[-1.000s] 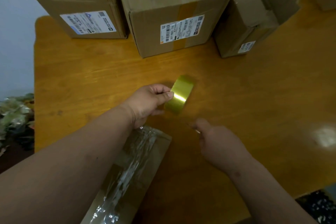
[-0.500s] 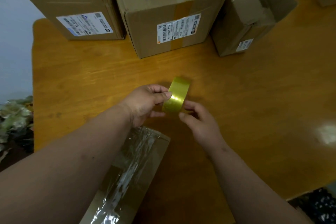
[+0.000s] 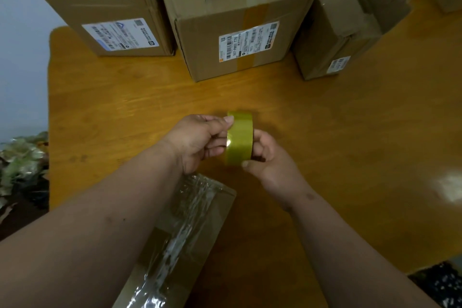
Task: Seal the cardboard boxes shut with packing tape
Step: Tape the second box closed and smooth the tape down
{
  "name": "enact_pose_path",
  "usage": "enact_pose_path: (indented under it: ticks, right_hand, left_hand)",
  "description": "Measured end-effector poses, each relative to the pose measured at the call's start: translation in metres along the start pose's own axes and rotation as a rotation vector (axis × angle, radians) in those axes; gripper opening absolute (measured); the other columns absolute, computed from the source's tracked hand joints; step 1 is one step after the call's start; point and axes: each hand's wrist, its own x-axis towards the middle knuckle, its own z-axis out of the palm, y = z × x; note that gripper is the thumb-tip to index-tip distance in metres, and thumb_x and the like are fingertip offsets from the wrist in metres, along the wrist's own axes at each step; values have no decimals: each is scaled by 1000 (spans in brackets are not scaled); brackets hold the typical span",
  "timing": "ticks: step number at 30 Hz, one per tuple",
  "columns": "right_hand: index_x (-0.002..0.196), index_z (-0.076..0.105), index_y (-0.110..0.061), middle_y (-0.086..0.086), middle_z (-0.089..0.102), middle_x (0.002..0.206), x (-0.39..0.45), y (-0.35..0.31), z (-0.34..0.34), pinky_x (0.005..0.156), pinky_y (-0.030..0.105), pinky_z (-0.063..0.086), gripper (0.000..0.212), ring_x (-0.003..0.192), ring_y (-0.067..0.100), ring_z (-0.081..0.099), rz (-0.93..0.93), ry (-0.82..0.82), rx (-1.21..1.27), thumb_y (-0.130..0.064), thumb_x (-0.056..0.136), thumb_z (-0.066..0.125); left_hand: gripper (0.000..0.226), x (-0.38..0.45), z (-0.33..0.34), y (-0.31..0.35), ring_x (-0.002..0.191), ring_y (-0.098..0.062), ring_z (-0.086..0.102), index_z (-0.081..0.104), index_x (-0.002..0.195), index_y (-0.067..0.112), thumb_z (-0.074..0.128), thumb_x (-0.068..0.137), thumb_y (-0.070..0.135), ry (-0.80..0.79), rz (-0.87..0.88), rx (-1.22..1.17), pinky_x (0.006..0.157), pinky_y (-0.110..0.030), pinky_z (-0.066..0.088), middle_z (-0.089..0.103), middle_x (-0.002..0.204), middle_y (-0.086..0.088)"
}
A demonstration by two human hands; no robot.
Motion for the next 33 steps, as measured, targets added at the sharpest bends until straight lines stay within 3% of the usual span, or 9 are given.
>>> enact_pose_path:
  ticks: [3, 7, 12, 17, 20, 27, 33]
  right_hand:
    - [131, 53, -12, 4, 72, 114, -5, -4, 0, 94, 30, 51, 46, 108, 15, 66, -21, 6, 44, 9, 91, 56]
    - [122, 61, -14, 4, 72, 110, -11, -14, 3, 91, 28, 53, 33, 104, 15, 67, -33, 67, 82, 2, 94, 56]
    - [111, 66, -13, 6, 72, 104, -17, -24, 11, 84, 31, 52, 20, 97, 19, 67, -33, 125, 67, -6, 96, 54]
    - [96, 63, -11, -1, 65, 80, -23, -32, 18, 64, 25, 46, 10, 72, 9, 57, -93, 158, 34, -14, 96, 54]
    - [90, 60, -17, -5, 62, 75, -25, -34, 22, 63, 29, 45, 13, 69, 8, 55, -112, 181, -31, -28, 90, 54]
    - [93, 60, -17, -3, 61, 76, -32, -39, 26, 64, 35, 47, 27, 69, 11, 56, -146, 166, -78, -40, 85, 50]
    - [83, 58, -19, -11, 52, 64, -35, -34, 32, 50, 18, 36, 19, 54, 0, 45, -143, 296, -97, -33, 95, 51]
  left_hand:
    - [18, -5, 1, 4, 42, -4, 54, 61, 77, 16, 67, 89, 27, -6, -15, -48, 46, -17, 47, 60, 55, 5]
    - [22, -12, -3, 6, 56, -9, 57, 65, 92, 11, 64, 91, 34, -58, -23, -47, 52, -19, 51, 62, 80, -5]
    - [18, -27, -10, 4, 44, -3, 54, 64, 75, 13, 65, 88, 25, -84, 13, -103, 50, -17, 50, 63, 65, 1]
    - [15, -42, -13, 4, 49, -3, 60, 67, 81, 12, 67, 76, 27, -138, 65, -152, 49, -15, 50, 68, 64, 2]
    - [12, -49, -14, 2, 47, -2, 56, 65, 80, 13, 65, 81, 25, -152, 109, -163, 49, -15, 49, 65, 60, 5]
    - [17, -63, -12, 0, 44, -1, 56, 61, 78, 14, 58, 93, 20, -136, 137, -195, 48, -13, 46, 63, 57, 5]
    - [17, -69, -9, -5, 57, -11, 68, 61, 86, 11, 63, 92, 27, -44, 57, -72, 44, -16, 45, 70, 72, -4]
